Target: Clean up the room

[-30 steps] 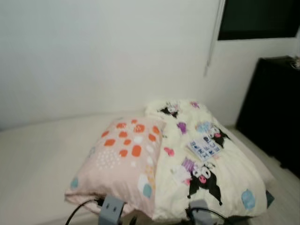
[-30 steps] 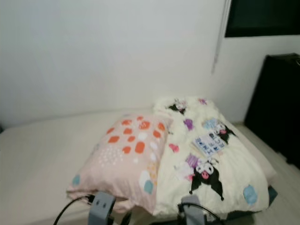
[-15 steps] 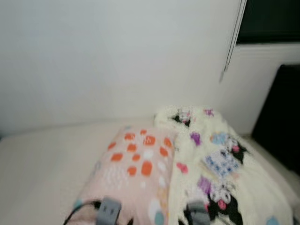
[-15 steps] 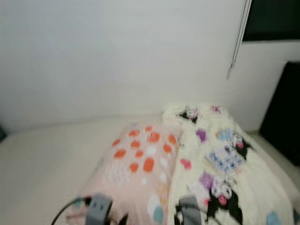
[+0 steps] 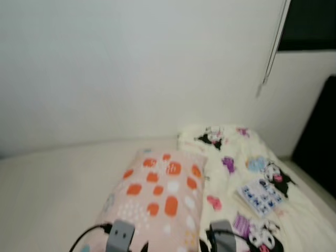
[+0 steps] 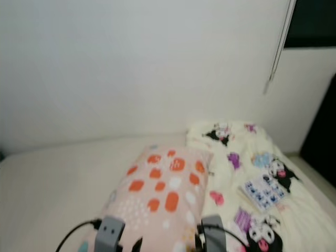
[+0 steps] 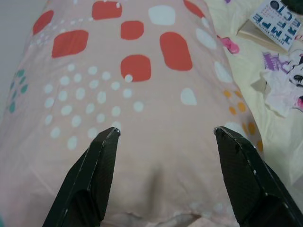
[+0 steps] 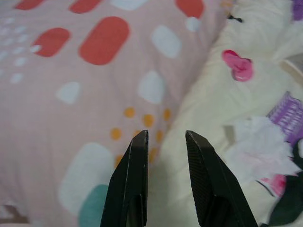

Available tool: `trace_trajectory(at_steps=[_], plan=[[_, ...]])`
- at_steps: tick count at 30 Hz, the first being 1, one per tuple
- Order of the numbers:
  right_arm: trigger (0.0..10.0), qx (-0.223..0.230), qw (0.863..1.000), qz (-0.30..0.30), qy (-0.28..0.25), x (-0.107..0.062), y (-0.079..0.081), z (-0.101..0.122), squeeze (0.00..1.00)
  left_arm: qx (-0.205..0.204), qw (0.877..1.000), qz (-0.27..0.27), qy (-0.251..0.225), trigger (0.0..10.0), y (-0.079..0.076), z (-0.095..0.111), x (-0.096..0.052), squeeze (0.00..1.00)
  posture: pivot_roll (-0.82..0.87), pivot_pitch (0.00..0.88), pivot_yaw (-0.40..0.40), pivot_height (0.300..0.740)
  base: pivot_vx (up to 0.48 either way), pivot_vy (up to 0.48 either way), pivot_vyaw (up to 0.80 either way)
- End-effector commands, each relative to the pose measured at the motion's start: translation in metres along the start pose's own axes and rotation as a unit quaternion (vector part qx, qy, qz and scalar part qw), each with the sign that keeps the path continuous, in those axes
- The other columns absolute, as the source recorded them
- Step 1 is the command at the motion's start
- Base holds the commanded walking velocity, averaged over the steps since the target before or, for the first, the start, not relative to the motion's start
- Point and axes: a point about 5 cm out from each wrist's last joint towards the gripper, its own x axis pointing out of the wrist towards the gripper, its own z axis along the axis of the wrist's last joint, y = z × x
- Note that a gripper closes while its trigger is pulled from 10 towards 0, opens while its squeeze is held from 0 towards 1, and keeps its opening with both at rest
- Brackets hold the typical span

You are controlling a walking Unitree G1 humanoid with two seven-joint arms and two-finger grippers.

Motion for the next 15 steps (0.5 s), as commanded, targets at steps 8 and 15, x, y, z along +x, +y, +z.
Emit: trace_trajectory(at_steps=[8,15], plan=[[10.0,0.009,1.0,0.002,0.01,-0.0032,0.0019,-0.0069,0.0,-0.001,1.0,0.018,0.005,10.0,0.0034,-0.0051,-0.0047,0.0,0.02,0.132,-0.02,0.74,0.0,-0.084,0.0],[10.0,0.009,1.0,0.001,0.01,-0.0034,0.001,-0.0071,0.0,0.002,1.0,0.018,0.006,10.0,0.0026,-0.0051,-0.0043,0.0,0.02,0.133,-0.019,0.74,0.0,-0.378,0.0]])
